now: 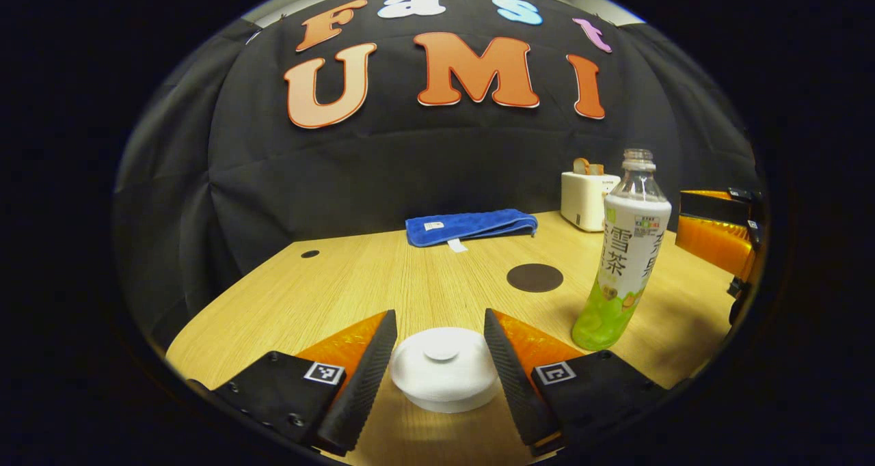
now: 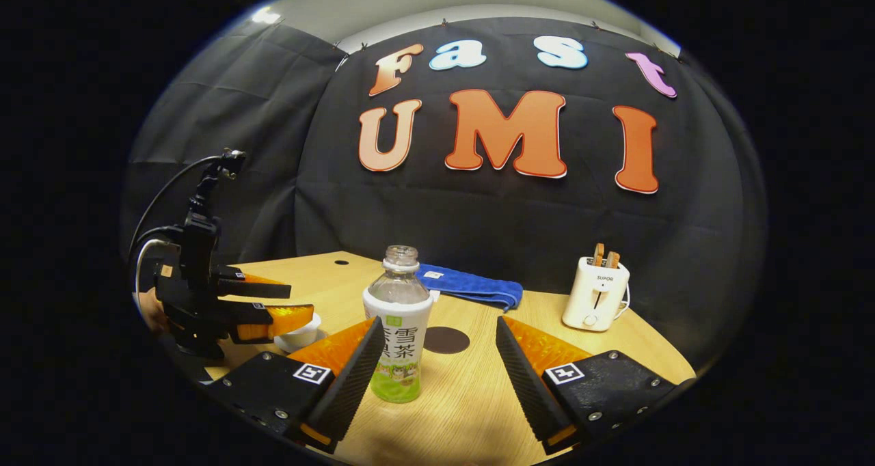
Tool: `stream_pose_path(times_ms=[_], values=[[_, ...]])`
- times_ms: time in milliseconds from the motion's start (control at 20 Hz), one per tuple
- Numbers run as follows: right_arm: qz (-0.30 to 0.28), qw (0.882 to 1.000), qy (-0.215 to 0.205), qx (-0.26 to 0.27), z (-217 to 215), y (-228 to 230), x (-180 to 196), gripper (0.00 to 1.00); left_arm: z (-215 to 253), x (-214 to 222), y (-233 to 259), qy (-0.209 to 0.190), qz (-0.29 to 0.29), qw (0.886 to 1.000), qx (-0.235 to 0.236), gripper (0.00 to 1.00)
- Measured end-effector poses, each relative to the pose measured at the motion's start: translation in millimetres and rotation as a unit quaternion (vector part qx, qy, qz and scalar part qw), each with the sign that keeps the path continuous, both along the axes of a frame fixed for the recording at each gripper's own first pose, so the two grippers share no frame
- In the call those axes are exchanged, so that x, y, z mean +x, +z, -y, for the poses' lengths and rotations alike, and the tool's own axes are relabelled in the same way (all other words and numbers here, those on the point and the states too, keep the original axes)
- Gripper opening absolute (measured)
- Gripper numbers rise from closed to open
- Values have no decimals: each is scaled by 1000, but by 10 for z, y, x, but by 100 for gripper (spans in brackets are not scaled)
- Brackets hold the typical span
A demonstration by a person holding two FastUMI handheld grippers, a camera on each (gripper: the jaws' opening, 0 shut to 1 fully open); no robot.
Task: Open the teacup lid with one hand, grasp the water bottle and pour water into the teacup with the other hand; after pouring, place the water bottle on the coaster and then close the teacup lid.
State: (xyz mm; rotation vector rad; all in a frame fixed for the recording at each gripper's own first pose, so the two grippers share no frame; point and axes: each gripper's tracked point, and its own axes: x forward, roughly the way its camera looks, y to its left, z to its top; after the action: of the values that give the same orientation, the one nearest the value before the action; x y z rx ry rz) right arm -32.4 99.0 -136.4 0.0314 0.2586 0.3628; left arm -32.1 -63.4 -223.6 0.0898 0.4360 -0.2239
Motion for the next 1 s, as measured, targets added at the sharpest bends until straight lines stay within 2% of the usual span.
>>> stream_pose_path(times_ms=[50, 100, 250, 300, 350, 450, 550, 600, 850, 1000], values=[[-2, 1000, 1, -1, -1, -27, -7, 98, 11, -2, -22, -2, -4, 1000, 3, 86], [-4, 1000, 2, -2, -3, -43, -8, 98, 17, 0, -68, -2, -9, 1000, 6, 79], [-6, 1000, 4, -5, -6, -74, 4, 98, 22, -4, -98, -3, -15, 1000, 7, 69], [-7, 1000, 4, -7, -3, -85, 7, 98, 36, 40, -106, -5, -13, 1000, 5, 59], [-7, 1000, 5, -7, -6, -96, 18, 98, 10, 24, -72, 0, -11, 1000, 8, 59], [-9, 1000, 6, -9, -12, -109, 19, 98, 25, 60, -103, 2, -12, 1000, 5, 43], [-11, 1000, 8, -11, -18, -133, 20, 98, -4, 78, -70, 8, -7, 1000, 4, 41], [-12, 1000, 11, -12, -35, -145, 18, 98, 28, 74, -63, 4, -11, 1000, 0, 31], [-16, 999, 27, -16, -123, -188, -5, 98, -20, 116, 37, 11, 9, 1000, -4, 31], [-23, 999, 34, -19, -216, -266, -5, 98, -45, 193, 242, 19, 23, 999, -27, 29]])
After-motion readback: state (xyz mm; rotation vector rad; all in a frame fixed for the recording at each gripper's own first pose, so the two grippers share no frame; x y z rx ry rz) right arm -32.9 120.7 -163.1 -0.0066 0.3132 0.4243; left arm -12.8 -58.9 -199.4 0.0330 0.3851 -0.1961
